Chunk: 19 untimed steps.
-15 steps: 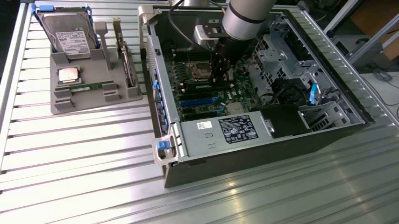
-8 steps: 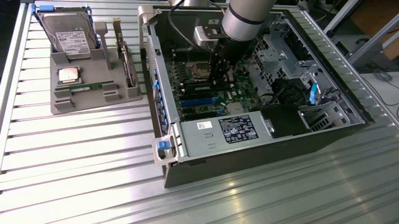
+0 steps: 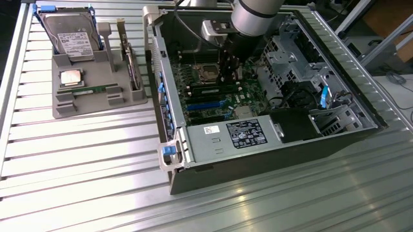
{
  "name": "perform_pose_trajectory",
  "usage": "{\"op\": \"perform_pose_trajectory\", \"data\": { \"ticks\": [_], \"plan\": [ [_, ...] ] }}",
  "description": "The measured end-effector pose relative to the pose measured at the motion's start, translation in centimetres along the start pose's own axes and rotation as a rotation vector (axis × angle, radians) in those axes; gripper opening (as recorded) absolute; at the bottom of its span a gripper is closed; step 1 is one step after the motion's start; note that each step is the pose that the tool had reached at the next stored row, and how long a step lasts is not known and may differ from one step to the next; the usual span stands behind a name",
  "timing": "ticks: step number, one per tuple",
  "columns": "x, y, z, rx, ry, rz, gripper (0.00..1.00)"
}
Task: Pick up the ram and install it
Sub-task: 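Insert the ram into the slot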
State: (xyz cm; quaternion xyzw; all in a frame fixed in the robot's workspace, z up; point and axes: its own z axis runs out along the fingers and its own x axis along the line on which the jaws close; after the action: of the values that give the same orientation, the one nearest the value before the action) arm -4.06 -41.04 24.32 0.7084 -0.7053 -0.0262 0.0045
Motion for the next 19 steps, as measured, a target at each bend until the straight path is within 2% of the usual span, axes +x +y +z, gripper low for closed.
{"op": "perform_pose_trajectory", "data": {
  "ticks": [3, 7, 10, 11, 12, 16, 19],
  "plan": [
    [0.0, -0.39, -0.02, -0.0003, 0.0001, 0.0, 0.1],
    [0.0, -2.09, -0.22, -0.0014, -0.0005, 0.0, 0.1],
    [0.0, -2.94, -0.9, -0.0014, -0.0014, 0.0, 0.1],
    [0.0, -3.34, -1.11, -0.0014, -0.0021, 0.0, 0.1],
    [0.0, -4.12, -1.33, -0.0016, -0.0029, 0.0, 0.1],
    [0.0, -5.64, -2.0, -0.0021, -0.0038, 0.0, 0.1],
    [-0.1, -6.01, -3.05, -0.0021, -0.0038, 0.0, 0.1]
  ]
}}
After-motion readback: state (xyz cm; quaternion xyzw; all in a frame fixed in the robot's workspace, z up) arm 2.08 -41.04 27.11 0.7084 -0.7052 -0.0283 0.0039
